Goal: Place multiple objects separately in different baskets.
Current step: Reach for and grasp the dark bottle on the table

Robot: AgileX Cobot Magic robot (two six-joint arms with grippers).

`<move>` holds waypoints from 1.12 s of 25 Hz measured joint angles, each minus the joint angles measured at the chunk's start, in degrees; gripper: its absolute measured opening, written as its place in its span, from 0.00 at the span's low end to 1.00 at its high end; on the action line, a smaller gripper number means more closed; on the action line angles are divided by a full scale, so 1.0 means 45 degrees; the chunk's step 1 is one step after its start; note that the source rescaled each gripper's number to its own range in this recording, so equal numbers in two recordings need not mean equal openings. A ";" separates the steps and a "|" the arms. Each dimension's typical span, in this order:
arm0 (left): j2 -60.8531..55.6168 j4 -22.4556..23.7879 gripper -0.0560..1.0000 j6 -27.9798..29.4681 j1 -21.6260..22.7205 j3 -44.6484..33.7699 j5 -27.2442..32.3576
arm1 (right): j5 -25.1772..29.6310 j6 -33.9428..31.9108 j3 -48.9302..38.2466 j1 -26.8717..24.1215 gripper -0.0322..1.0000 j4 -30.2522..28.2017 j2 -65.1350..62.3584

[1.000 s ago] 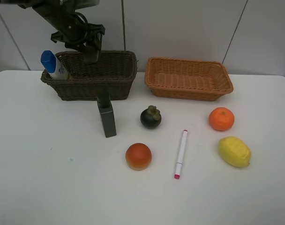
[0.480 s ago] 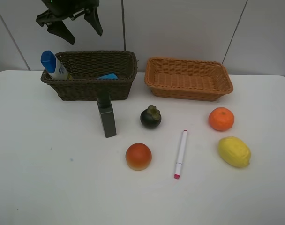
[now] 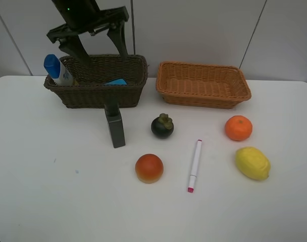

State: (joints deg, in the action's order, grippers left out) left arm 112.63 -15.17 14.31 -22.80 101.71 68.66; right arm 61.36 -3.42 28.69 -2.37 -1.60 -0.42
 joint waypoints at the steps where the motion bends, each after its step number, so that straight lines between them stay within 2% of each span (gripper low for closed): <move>1: 0.0000 0.0217 1.00 0.0171 -0.0438 -0.0397 0.0000 | 0.0000 0.0000 0.0000 0.0000 1.00 0.0000 0.0000; 6: 0.0171 0.1700 1.00 0.1381 -0.1876 -0.1409 0.0022 | 0.0000 0.0000 0.0000 0.0000 1.00 0.0000 0.0000; 10: 0.0701 0.1993 1.00 0.1735 -0.2449 -0.1450 0.0022 | 0.0000 0.0000 0.0000 0.0000 1.00 0.0000 0.0000; 18: 0.1045 0.2747 1.00 0.2352 -0.2545 -0.1461 0.0037 | 0.0000 0.0000 0.0000 0.0000 1.00 0.0000 0.0000; 28: 0.1082 0.2438 1.00 0.2363 -0.2545 -0.1475 0.0037 | 0.0000 0.0000 0.0000 0.0000 1.00 0.0000 0.0000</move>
State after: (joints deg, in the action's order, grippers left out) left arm 117.49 -4.19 24.94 -34.25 95.07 68.83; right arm 61.36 -3.42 28.69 -2.37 -1.60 -0.42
